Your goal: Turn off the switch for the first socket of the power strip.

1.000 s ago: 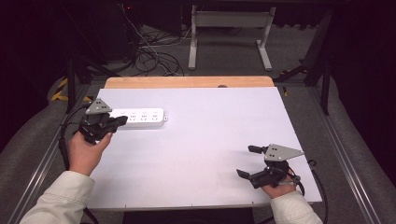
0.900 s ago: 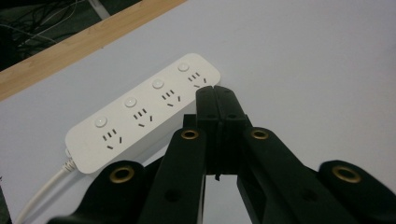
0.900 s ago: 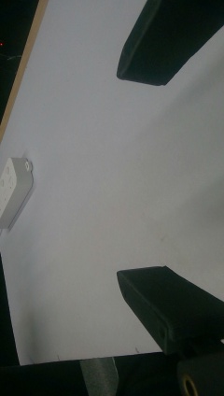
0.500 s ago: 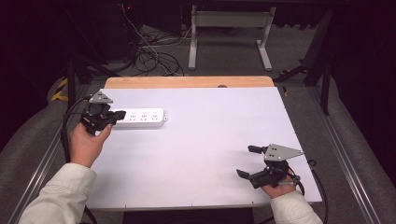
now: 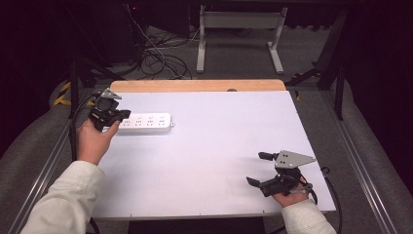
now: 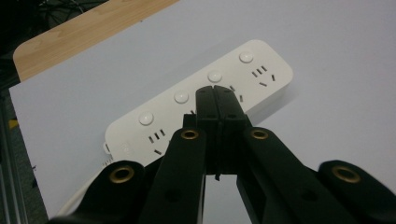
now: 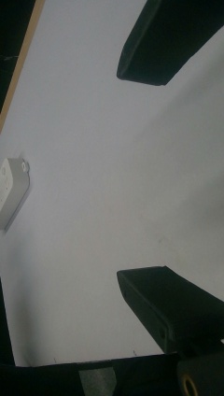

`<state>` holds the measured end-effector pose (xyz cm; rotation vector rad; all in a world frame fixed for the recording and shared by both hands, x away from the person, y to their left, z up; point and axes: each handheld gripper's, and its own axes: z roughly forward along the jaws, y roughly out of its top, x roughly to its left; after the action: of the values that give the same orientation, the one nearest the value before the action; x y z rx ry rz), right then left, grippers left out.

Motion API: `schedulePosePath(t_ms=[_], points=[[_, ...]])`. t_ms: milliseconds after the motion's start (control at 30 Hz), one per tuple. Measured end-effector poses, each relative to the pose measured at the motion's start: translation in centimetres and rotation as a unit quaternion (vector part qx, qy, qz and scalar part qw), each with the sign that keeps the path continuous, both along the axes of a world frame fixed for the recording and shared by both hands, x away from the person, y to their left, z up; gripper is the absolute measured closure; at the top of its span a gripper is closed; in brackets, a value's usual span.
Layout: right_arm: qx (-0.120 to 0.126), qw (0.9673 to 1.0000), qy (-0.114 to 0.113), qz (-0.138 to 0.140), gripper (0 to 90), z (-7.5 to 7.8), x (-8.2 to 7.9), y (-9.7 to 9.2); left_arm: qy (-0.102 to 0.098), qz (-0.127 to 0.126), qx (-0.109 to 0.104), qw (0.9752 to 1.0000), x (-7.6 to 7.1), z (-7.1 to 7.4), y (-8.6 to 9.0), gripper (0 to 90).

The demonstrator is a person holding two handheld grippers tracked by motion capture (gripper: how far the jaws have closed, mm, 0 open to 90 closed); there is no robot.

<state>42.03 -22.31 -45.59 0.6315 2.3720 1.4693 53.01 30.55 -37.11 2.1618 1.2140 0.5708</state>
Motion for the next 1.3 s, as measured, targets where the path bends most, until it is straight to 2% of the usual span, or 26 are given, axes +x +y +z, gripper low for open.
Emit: schedulePosePath(t_ms=[133, 333, 467, 667, 833, 900, 1000, 1233, 1300], points=[[0.0, 1.0, 0.001, -0.001, 5.2, 0.0, 0.0, 0.0, 0.007, 0.012, -0.012, 0.9998, 0.8, -0.5, 0.5, 89.6], [-0.002, 1.0, 0.002, 0.0, 5.2, -0.1, 0.1, 0.0, 0.015, 0.025, -0.006, 0.9996, 1.9, -1.6, 1.0, 89.6], [-0.003, 1.0, 0.003, 0.001, 5.2, -0.1, 0.1, 0.0, 0.012, 0.035, -0.021, 0.9991, 2.5, -2.0, 1.3, 89.6], [-0.002, 1.0, 0.004, 0.003, 5.2, -0.1, 0.1, 0.0, 0.024, 0.054, -0.024, 0.998, 3.5, -3.0, 1.6, 89.6], [-0.003, 1.0, 0.005, 0.004, 5.2, -0.2, 0.2, 0.1, 0.03, 0.064, -0.021, 0.9973, 4.2, -3.7, 1.6, 89.6], [-0.004, 1.0, 0.005, 0.004, 5.2, -0.2, 0.2, 0.1, 0.037, 0.067, -0.022, 0.9968, 4.4, -4.0, 1.7, 89.6], [-0.003, 1.0, 0.005, 0.004, 5.2, -0.1, 0.1, 0.1, 0.047, 0.072, -0.014, 0.9962, 4.9, -4.4, 1.8, 89.7], [-0.004, 1.0, 0.008, 0.004, 5.2, -0.2, 0.2, 0.0, 0.052, 0.083, -0.01, 0.9951, 5.6, -4.6, 2.2, 89.6], [-0.002, 1.0, 0.007, 0.006, 5.2, -0.2, 0.2, 0.0, 0.061, 0.086, -0.007, 0.9944, 6.1, -4.9, 2.3, 89.7]])
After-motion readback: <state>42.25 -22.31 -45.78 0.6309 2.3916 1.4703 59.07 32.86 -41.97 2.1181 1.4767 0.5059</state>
